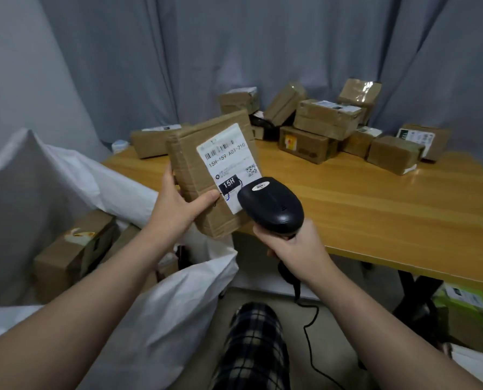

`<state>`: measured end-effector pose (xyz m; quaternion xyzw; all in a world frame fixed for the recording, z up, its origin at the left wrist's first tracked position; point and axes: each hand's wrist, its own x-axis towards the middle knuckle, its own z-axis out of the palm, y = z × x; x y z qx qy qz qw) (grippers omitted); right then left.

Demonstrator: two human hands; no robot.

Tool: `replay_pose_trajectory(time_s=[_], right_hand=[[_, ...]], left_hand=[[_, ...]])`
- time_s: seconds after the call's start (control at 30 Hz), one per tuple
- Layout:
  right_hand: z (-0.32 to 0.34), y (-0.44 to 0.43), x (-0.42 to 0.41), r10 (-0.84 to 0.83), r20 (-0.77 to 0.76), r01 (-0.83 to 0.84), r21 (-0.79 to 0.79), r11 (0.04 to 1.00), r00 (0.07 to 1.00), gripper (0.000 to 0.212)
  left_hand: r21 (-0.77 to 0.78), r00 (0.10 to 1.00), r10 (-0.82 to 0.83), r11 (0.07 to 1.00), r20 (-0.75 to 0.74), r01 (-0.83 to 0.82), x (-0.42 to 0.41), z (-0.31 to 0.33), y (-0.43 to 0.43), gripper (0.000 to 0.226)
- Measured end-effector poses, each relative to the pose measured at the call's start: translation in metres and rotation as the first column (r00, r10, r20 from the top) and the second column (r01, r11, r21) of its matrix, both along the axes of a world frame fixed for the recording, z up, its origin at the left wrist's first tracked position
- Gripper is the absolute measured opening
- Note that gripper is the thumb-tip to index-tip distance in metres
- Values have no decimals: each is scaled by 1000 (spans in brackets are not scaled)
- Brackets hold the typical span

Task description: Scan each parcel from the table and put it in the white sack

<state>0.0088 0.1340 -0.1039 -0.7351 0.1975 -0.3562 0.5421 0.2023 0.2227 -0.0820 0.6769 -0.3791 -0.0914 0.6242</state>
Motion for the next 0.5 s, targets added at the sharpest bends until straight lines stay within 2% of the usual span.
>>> replay_pose_trajectory(time_s=[0.1,0.2,0.3,0.33,0.37,0.43,0.5], right_hand=[[-14,17,30,183,-146,-176,57,983,972,12],[-35,30,52,299,-355,-257,163,953,885,18],[-50,37,66,221,-624,-291,-10,957,749,20],[-46,38,70,168,-630,-259,-55,964,758,20],[-36,39,73,138,-559,-199,-48,979,818,18],[-9,41,75,121,-259,-104,76,992,958,11],[15,49,72,159,66,-171,241,956,985,13]], left_hand=[[5,988,149,989,35,-149,25,-2,48,91],[139,963,248,955,107,-261,41,-7,87,87],[269,931,319,894,179,-358,55,-9,115,90],[296,922,341,875,185,-383,59,-7,122,92],[305,914,354,864,196,-400,64,-2,126,94],[324,900,372,843,227,-430,71,13,134,92],[341,899,357,837,253,-428,78,29,138,87]])
